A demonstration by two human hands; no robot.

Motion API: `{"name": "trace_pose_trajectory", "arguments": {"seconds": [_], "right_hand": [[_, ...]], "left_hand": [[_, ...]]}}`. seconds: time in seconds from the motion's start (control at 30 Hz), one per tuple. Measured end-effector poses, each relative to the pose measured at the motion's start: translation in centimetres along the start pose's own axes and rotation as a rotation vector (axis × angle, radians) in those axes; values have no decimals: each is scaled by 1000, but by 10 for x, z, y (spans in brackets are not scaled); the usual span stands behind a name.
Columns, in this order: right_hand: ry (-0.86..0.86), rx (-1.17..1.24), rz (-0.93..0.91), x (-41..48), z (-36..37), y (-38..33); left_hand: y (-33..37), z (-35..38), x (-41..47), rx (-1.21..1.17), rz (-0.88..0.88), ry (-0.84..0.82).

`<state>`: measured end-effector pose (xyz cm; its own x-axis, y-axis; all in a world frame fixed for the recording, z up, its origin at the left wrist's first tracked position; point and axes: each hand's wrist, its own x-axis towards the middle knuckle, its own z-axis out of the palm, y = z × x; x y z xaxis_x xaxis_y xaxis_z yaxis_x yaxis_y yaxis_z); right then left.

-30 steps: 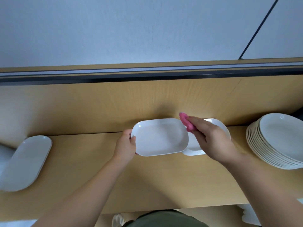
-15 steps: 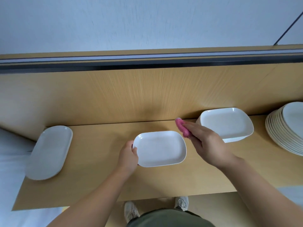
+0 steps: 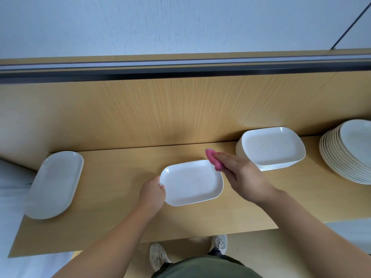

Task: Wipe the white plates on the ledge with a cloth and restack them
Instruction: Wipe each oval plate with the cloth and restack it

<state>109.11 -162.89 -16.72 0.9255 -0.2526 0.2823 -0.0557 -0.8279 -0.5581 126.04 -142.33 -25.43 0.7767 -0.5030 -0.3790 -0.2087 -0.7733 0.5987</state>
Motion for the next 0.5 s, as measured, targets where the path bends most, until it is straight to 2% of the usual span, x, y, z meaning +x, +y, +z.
{"name": "trace_pose_trajectory", "arguments": {"seconds": [0.2, 0.37, 0.5], "right_hand": [[-66, 35, 53, 10, 16, 9], [-125, -108, 111, 14, 60, 31], [-200, -283, 214, 4, 100, 37]], "left_hand": [[0, -12, 5, 386, 101, -118], [-10, -19, 3, 405, 169, -288], [-13, -19, 3, 369, 185, -324]]}}
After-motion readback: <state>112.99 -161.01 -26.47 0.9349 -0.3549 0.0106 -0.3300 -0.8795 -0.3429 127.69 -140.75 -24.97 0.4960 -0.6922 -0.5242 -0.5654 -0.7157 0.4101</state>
